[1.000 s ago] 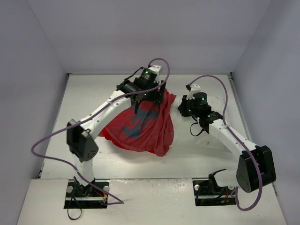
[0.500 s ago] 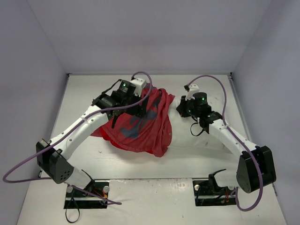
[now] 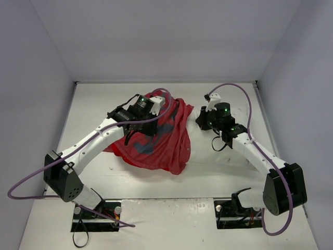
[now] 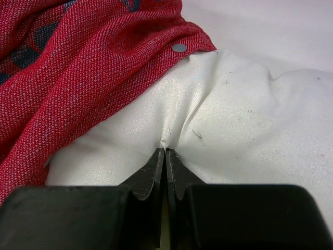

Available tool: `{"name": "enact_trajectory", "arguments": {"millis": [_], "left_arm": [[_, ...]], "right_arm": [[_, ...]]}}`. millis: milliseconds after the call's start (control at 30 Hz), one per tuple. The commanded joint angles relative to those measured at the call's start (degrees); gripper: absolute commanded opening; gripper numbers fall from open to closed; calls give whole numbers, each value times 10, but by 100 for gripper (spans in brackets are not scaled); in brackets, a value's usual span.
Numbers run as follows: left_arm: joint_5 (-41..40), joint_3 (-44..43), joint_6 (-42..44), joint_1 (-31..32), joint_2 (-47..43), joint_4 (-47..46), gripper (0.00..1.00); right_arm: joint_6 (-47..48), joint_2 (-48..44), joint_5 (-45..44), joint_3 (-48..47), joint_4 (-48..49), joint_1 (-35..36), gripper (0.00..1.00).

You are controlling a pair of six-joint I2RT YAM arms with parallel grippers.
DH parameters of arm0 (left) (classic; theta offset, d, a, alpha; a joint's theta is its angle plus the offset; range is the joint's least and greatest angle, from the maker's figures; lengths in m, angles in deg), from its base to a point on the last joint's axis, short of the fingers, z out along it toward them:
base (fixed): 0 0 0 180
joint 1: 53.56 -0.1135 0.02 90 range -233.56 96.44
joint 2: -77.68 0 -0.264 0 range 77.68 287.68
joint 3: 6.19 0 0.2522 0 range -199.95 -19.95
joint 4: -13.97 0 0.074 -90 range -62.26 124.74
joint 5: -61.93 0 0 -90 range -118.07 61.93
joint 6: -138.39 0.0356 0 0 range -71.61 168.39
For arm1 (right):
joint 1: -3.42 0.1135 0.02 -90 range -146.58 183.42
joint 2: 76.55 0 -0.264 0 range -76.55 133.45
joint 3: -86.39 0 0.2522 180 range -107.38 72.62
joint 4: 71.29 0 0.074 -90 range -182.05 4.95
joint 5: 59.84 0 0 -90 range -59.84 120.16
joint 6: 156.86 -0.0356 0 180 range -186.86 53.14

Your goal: Put the pillow into the pillowcase

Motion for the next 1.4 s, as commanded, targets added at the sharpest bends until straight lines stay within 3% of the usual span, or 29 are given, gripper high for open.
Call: {"name": "enact_trajectory", "arguments": {"millis": [0,133,267,433,467,533,567,667,867,1033,1133,1233,1333,1367], "left_arm": [[39,-37,-33,27,-8,-16,0],[81,-117,-93,105,41,-18,0],[143,-183,-149,139,81,-32,0],[22,-102,-197,117,59,-29,0],[4,-71,-207,111,46,-29,19],[-61,-43,-221,111,6,-25,39],[-80,-18,-229,111,-9,-16,56],[-148,15,-250,111,-50,9,67],[-139,39,-269,107,-8,16,67],[-146,-50,-171,36,79,-42,38],[-130,-139,-102,-10,118,-87,34],[-116,-210,-50,-35,138,-92,34],[-106,-210,-7,-42,117,-95,34],[-108,-190,2,-43,106,-96,42]], "right_arm": [[-3,-11,27,-22,19,9,0],[-5,-12,21,-22,21,8,0],[-7,-17,12,-21,20,8,0],[-7,-24,15,-22,19,9,0],[-3,-27,16,-23,18,9,0],[0,-32,19,-25,18,9,0],[0,-33,22,-25,18,9,0],[1,-38,39,-23,18,9,3],[-4,-31,45,-13,17,22,0],[-15,-48,24,-2,17,26,0],[-23,-60,3,4,18,26,0],[-32,-75,-1,9,18,27,0],[-29,-82,22,8,17,28,0],[-22,-87,31,7,17,29,1]]}}
